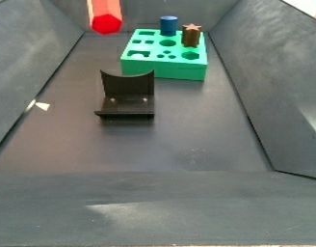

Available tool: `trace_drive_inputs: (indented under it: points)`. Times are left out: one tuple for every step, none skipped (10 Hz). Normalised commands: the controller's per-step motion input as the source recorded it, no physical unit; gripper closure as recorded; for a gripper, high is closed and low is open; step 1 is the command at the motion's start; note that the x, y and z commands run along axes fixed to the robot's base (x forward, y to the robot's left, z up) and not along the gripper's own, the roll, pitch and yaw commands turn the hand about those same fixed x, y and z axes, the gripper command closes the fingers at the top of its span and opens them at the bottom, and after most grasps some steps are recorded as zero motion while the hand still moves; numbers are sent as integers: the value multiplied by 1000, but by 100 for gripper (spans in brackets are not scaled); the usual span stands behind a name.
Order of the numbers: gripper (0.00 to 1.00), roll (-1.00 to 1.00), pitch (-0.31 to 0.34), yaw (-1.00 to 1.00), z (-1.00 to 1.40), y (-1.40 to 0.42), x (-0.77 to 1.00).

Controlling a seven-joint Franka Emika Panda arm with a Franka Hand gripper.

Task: Pick up the hexagon object. Move up. Place the hexagon object on the fixture. Regrasp the hexagon object. Move to above the board. Insert the hexagon object.
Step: Move to above the board.

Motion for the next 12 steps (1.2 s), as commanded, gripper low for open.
trace_drive_inputs:
  points:
    - [100, -36, -18, 53, 1000, -44, 88]
    - [100, -38, 7, 24, 1000, -42, 77]
    - [100, -38, 30, 8, 921, -33, 65]
    - [100, -38, 58, 5, 759, -29, 49]
    - [100, -40, 81, 6, 596, -27, 41]
    - [100, -44, 113, 15, 379, -20, 33]
    - [100, -48, 130, 27, 211, -20, 28]
    - [100, -1000, -99, -31, 45, -1000, -715]
    - [100, -1000, -102, -27, 46, -1000, -718]
    - [100, -1000, -138, -26, 59, -1000, -769]
    - [100, -1000, -155, -25, 37, -1000, -794]
    - [100, -1000, -177, -28, 48, -1000, -815]
